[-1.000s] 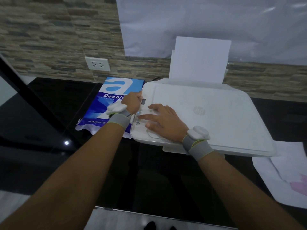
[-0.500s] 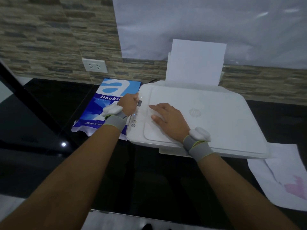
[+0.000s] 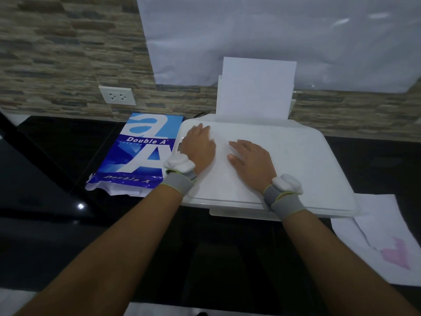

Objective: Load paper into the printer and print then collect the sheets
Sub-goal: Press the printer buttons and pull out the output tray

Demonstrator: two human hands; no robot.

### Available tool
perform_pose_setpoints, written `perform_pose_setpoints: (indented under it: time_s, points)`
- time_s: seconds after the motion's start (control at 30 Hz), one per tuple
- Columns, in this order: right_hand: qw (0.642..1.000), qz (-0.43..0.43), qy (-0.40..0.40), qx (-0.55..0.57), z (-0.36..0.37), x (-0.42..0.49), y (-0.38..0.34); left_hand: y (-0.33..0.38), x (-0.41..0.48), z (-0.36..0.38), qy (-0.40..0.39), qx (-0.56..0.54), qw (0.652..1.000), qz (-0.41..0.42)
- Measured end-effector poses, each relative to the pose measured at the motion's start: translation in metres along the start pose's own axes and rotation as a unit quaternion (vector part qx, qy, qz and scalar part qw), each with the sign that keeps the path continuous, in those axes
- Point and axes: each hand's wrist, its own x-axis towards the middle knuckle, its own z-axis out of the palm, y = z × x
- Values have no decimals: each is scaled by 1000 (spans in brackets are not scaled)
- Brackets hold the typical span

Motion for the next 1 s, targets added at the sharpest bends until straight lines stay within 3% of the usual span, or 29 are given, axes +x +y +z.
perform_pose_setpoints:
  time_s: [0.17, 0.27, 1.0]
  points:
    - [998, 45, 17, -27, -2, -3, 13, 21, -10, 11, -74, 40, 993, 80]
    - [998, 57, 29, -30, 0, -5, 14, 27, -14, 12, -99, 75, 989, 84]
    - [996, 69, 50, 7, -1, -7, 14, 31, -27, 11, -97, 85, 989, 71]
